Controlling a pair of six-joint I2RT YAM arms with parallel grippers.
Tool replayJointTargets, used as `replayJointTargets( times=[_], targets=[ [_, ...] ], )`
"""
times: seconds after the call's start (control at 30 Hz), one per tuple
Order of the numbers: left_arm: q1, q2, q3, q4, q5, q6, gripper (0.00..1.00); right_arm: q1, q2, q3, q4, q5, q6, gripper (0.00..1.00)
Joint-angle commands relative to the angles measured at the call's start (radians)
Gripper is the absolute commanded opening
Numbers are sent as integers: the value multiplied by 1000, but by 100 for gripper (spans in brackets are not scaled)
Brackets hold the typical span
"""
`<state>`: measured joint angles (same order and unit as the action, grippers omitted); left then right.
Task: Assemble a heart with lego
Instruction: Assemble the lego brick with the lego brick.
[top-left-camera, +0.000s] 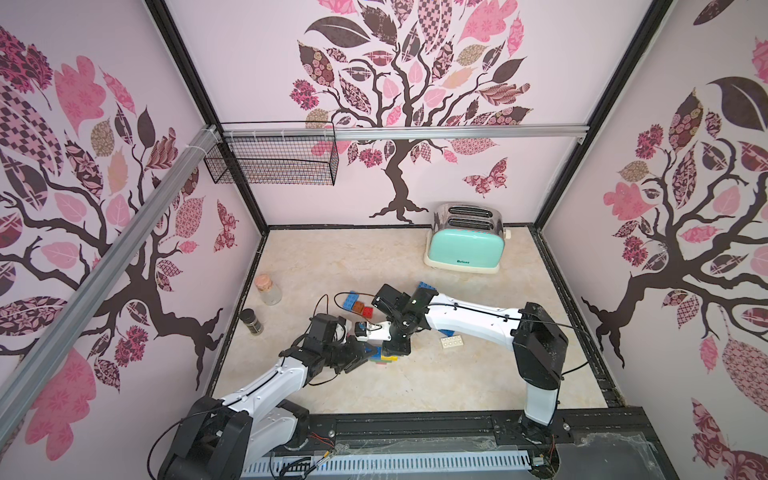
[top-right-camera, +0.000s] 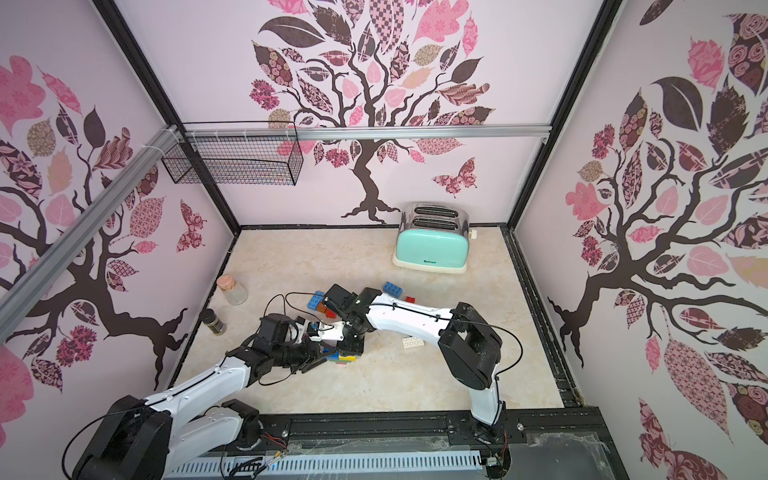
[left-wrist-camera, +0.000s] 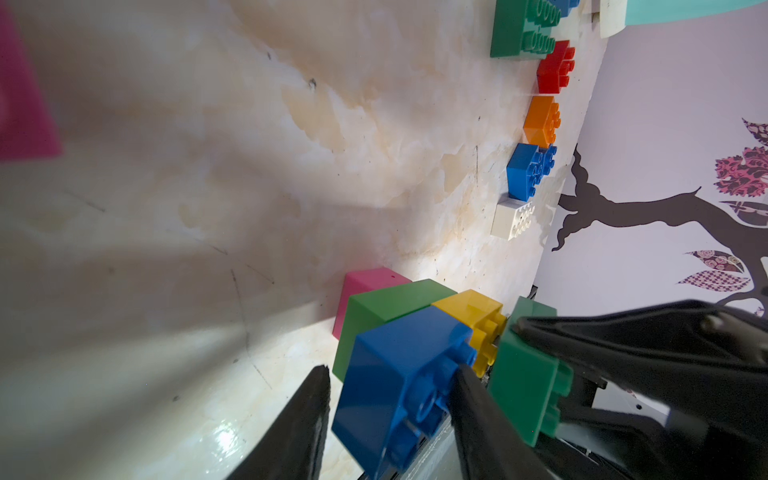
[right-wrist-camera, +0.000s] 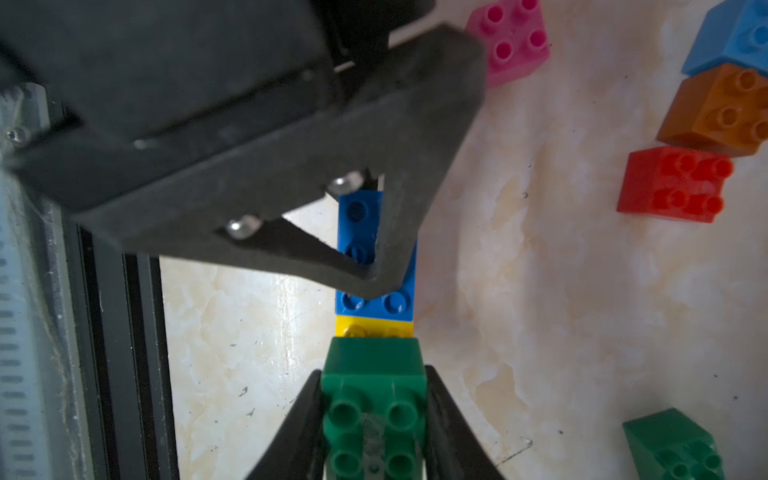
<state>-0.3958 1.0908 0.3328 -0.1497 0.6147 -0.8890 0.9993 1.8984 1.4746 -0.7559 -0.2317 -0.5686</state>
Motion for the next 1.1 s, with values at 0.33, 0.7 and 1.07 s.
replayJointTargets(
  times=[0.33,0.7,1.07],
  targets=[
    [-18,21,-13,-60,-77,19,48,4,36,27,-28,-11,21,32],
    [-18,-16,-43,-39,-93,-3,51,15,64,27,-27,7,49,32],
    [-18,-31,-73,-11,-116,-16,52,21,-9,-91,24,44,-19,31]
  ],
)
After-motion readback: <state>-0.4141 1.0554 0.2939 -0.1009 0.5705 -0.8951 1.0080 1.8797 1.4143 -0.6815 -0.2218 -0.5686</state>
